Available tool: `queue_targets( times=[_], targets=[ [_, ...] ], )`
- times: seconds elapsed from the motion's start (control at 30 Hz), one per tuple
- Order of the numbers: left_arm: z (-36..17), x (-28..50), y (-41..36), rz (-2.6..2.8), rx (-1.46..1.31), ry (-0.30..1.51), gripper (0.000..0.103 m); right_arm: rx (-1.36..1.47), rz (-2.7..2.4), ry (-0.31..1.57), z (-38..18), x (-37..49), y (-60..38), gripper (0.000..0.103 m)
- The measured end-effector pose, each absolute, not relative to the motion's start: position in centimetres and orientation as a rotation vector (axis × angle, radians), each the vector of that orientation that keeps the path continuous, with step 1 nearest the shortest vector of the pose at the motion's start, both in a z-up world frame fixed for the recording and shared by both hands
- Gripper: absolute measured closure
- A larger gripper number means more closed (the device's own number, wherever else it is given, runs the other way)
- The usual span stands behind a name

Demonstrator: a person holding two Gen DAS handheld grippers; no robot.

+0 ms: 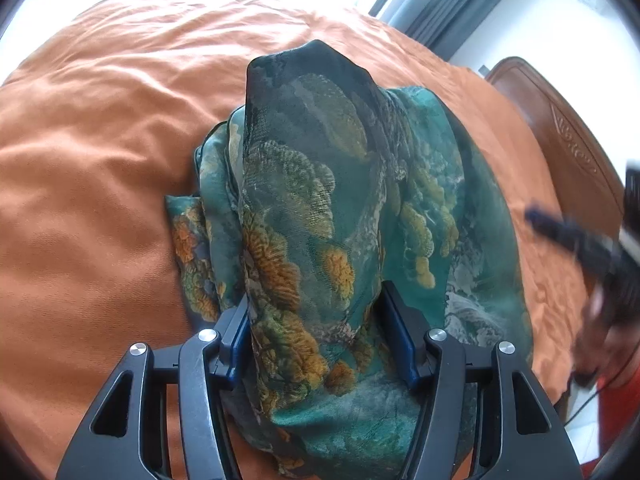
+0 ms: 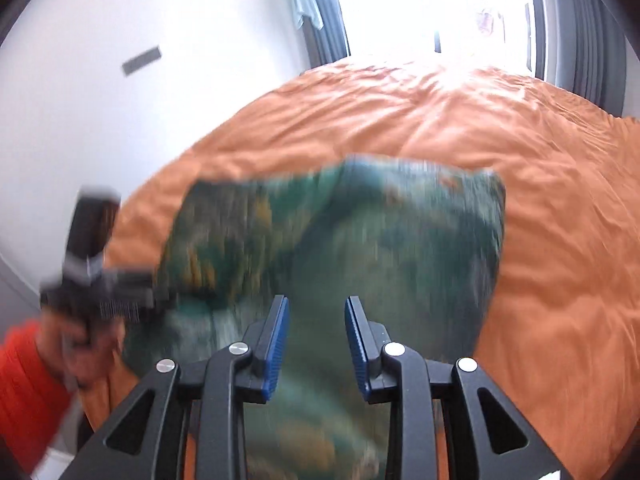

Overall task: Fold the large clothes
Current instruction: 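Fold the held jacket end over the bundle with the right gripper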

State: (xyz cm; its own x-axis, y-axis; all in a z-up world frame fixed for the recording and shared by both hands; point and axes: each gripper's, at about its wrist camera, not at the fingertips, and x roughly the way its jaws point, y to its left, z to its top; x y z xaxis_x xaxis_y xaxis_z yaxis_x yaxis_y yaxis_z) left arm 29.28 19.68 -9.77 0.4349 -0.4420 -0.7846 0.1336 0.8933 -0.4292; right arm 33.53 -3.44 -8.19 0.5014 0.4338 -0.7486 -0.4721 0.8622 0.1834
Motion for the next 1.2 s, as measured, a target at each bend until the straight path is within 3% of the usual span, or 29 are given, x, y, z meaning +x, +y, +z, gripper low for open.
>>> queue_targets(
  times=[0.1,0.2,0.33,0.47,0.67,0.8,0.97,1.2],
  targets=[
    [-9.9,29.3,20.4,-0.370,-0.329,1.064,0.043,-0.001,0.539,0.924,-8.4,38.7,-1.4,0.073],
    [-10.3,29.2,20.5,-0.365,-0.332,1.065,0.043,0.039,0.478,1.083,-13.0,43.8,0.4,0.073],
    [-11.2,28.5,20.3,-0.348,-0.289,1.076,0.044,0.029,0.435,1.131,-16.8,43.8,0.9,0.073],
    [-10.9,28.4,20.2,-0.353,-0.278,1.068,0.044,0.019,0.504,1.062,-13.3,39.8,-0.7,0.073],
    [-11.3,28.4,20.7,-0.361,-0.312,1.063,0.044,-0.088,0.592,0.908,-9.7,27.5,-6.4,0.073],
    [-11.7,28.5,20.7,-0.356,-0.324,1.065,0.043,-0.159,0.553,0.863,-11.6,21.2,-7.6,0.073],
    [-11.9,28.8,20.3,-0.345,-0.294,1.075,0.042,-0.111,0.485,0.927,-17.3,22.6,-7.5,0.073],
    [-12.1,28.6,20.0,-0.318,-0.301,1.074,0.042,-0.108,0.482,0.895,-18.0,22.6,-7.3,0.073]
  ],
)
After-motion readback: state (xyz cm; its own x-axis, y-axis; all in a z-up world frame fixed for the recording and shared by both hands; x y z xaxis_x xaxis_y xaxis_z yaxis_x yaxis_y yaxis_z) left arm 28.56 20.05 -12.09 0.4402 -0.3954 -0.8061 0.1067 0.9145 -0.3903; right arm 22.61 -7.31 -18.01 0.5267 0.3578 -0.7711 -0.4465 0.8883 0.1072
